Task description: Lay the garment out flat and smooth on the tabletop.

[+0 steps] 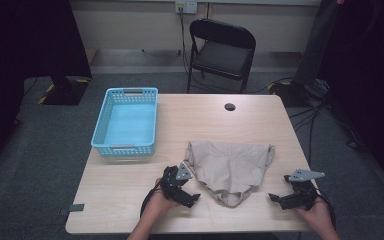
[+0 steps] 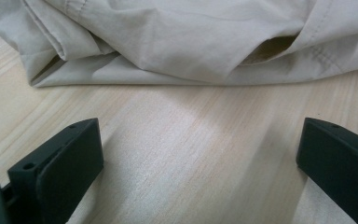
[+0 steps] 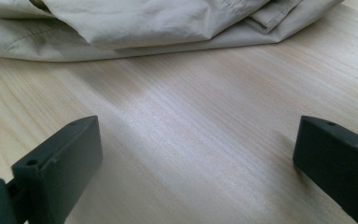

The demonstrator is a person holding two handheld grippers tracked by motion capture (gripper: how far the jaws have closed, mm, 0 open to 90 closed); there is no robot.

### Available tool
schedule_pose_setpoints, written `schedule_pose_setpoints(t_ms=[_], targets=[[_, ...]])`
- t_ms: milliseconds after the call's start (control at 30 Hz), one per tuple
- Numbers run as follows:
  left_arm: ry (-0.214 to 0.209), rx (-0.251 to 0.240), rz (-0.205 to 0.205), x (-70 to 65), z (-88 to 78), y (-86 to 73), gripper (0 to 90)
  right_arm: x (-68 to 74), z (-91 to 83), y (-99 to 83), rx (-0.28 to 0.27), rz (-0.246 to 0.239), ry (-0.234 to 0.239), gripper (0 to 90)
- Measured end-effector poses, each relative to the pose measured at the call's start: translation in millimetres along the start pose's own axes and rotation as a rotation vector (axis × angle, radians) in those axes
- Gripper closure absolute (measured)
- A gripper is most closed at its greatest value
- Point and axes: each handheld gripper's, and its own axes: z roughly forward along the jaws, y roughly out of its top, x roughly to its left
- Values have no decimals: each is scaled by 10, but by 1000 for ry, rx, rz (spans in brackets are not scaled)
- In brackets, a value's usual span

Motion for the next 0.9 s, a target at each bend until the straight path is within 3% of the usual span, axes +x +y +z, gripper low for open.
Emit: schedule_pose_setpoints(t_ms=[600,800,900], targets=[[25,0,-16,2,-16,29,24,8,-1,3,0,5,-8,9],[30,-58,-28,15,-42,93,41,22,-2,47,-20,11,-5,32],[29,-70,-19,12,-13,126,90,54,-15,112,-50,-3,13,90]])
